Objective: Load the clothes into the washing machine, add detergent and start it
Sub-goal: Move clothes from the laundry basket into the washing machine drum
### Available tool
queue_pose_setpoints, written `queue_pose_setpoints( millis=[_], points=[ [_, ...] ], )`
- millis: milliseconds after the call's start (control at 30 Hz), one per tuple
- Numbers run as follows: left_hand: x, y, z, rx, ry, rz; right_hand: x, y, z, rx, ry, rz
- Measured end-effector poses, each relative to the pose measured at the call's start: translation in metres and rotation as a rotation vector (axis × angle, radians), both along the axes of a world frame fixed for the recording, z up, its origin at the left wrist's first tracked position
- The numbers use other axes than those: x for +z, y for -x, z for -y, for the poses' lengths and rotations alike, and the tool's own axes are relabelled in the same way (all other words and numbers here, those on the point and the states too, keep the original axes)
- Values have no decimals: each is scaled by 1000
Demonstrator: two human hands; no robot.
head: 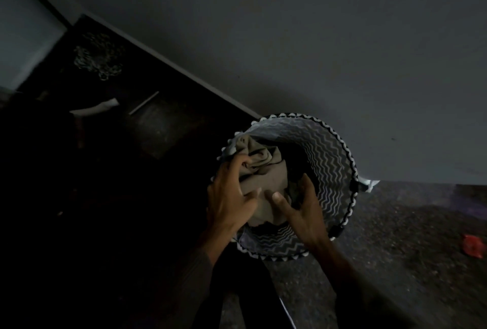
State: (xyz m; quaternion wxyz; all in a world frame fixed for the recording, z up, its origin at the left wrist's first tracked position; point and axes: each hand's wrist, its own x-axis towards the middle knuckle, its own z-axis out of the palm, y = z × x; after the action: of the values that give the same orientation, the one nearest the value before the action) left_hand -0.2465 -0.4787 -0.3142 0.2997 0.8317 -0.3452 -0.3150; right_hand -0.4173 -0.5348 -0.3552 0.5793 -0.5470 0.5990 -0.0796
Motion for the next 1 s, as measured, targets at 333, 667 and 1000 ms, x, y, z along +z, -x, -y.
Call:
queue_pose_setpoints(
  millis=[333, 667, 1000],
  points=[
    [81, -18, -22, 322, 230, -611, 68, -13, 7, -27, -236, 330],
    [150, -25, -12, 310, 372, -1052, 175, -22, 24, -255, -369, 642],
    [249, -54, -25, 246, 554, -902, 295, -53, 13, -309, -433, 849]
  ],
)
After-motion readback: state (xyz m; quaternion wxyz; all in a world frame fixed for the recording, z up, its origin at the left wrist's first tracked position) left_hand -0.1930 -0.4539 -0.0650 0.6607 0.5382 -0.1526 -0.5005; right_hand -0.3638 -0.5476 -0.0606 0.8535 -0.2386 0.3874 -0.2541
